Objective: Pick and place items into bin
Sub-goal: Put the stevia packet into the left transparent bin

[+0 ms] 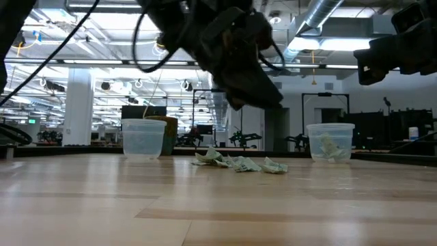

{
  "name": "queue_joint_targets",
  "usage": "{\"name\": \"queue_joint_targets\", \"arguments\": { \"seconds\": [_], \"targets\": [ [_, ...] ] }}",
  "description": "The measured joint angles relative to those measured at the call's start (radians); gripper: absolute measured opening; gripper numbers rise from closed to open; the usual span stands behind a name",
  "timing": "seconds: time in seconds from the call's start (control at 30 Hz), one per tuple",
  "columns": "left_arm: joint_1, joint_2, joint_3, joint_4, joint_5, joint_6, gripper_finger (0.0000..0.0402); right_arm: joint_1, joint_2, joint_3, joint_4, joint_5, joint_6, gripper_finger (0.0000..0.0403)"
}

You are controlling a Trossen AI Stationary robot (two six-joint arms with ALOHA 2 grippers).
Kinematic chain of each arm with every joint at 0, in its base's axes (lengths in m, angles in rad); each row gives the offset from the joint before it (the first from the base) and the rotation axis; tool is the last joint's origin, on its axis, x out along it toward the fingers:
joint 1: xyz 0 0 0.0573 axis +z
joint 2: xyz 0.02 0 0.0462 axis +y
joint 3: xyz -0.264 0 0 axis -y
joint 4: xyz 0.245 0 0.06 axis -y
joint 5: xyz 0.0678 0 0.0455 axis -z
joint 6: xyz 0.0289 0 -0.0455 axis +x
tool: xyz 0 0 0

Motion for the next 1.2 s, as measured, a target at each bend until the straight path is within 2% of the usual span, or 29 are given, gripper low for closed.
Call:
{"name": "queue_joint_targets", "arguments": {
  "seconds": [0.2, 0.4, 0.73, 0.87, 1.2],
  "targets": [
    [0.000, 0.112, 0.196, -0.270, -0.003, 0.129, 0.0121, 0.000, 0.000, 0.000, -0.001, 0.000, 0.000, 0.0134],
    [-0.001, 0.175, 0.319, -0.414, 0.007, 0.216, 0.0121, 0.000, 0.000, 0.000, 0.000, 0.000, 0.000, 0.0134],
    [0.027, 0.173, 0.323, -0.488, -0.085, 0.395, 0.0121, 0.000, 0.000, 0.000, 0.000, 0.000, 0.000, 0.0137],
    [0.032, 0.173, 0.323, -0.467, -0.122, 0.464, 0.0121, 0.000, 0.000, 0.000, 0.000, 0.000, 0.000, 0.0136],
    [0.012, 0.173, 0.323, -0.441, -0.085, 0.697, 0.0121, 0.000, 0.000, 0.000, 0.000, 0.000, 0.000, 0.0137]
  ]
}}
